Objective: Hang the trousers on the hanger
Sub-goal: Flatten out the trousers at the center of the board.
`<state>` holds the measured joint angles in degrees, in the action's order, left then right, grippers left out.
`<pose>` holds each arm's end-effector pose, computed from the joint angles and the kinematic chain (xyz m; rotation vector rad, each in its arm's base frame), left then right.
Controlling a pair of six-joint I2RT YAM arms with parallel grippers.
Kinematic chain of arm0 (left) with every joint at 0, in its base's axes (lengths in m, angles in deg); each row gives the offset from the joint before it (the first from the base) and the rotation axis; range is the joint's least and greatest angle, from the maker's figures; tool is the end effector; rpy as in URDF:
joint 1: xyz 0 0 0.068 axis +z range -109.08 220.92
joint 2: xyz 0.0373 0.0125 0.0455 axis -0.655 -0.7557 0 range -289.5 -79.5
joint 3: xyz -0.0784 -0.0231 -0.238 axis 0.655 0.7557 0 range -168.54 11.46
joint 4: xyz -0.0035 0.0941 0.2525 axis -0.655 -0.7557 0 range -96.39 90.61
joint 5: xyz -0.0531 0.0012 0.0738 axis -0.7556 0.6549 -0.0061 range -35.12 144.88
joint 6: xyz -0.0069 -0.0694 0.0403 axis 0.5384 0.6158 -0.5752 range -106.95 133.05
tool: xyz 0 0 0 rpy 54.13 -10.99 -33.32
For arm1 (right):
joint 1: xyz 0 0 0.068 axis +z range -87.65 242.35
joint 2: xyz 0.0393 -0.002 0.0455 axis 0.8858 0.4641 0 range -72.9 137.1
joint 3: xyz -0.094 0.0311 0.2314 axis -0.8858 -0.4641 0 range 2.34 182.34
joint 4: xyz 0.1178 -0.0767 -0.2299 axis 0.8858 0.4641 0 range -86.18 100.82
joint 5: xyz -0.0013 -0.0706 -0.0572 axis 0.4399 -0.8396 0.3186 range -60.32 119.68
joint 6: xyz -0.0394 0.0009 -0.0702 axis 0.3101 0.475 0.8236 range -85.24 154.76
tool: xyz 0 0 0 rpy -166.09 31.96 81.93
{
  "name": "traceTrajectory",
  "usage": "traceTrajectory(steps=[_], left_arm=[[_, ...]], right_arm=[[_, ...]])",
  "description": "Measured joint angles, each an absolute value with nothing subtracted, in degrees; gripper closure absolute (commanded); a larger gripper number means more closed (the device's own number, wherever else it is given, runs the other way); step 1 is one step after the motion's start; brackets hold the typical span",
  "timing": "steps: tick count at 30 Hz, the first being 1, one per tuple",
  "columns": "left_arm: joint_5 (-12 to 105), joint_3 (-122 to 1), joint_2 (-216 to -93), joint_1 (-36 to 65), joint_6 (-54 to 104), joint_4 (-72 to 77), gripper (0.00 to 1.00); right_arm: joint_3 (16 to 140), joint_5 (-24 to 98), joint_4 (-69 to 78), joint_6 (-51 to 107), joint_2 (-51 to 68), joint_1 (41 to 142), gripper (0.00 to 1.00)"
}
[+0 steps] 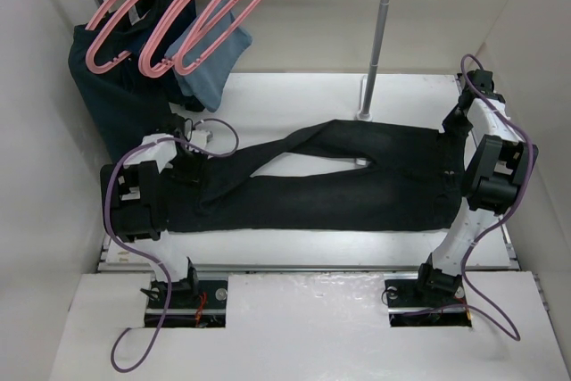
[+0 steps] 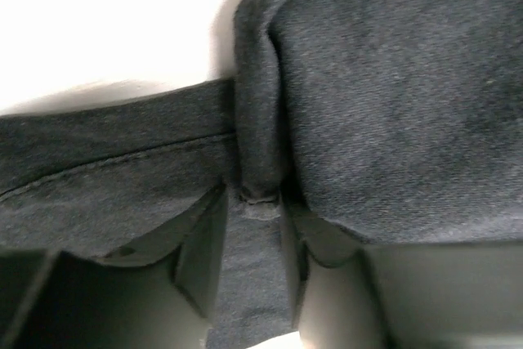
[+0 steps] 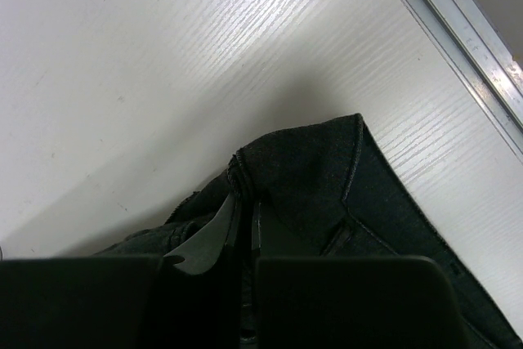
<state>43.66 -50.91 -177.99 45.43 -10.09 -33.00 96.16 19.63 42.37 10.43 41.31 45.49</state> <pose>0.3452 0.0137 0.1184 0.4924 2.7047 -0.1449 0.4284 -0.1427 0.1802 0.9682 2.3970 -0.1800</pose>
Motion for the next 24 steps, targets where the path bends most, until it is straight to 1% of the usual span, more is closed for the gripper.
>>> traceTrajectory(steps=[6, 9, 14, 17, 19, 24], left_arm=[[41.3, -50.9, -178.1, 45.1, -10.2, -33.3, 0.83], [40.2, -50.9, -178.1, 44.4, -10.7, -33.8, 1.00], [39.1, -51.0, -178.1, 43.6, -12.1, -35.1, 1.00], [41.0, -53.5, -178.0, 43.9, -12.3, -37.7, 1.00], [44.9, -57.9, -177.3, 44.4, -12.0, -39.4, 1.00], [54.9, -74.5, -174.2, 45.0, -13.0, -39.6, 1.00]], right_arm=[[96.2, 19.6, 42.3, 10.4, 41.3, 45.5, 1.00], [96.2, 19.6, 42.3, 10.4, 41.3, 45.5, 1.00], [96.2, 19.6, 42.3, 10.6, 41.3, 45.5, 1.00], [96.1, 19.6, 42.3, 11.1, 41.1, 45.5, 1.00], [96.1, 19.9, 42.2, 11.5, 40.8, 45.4, 1.00], [95.2, 22.2, 40.3, 12.7, 37.8, 44.9, 1.00]])
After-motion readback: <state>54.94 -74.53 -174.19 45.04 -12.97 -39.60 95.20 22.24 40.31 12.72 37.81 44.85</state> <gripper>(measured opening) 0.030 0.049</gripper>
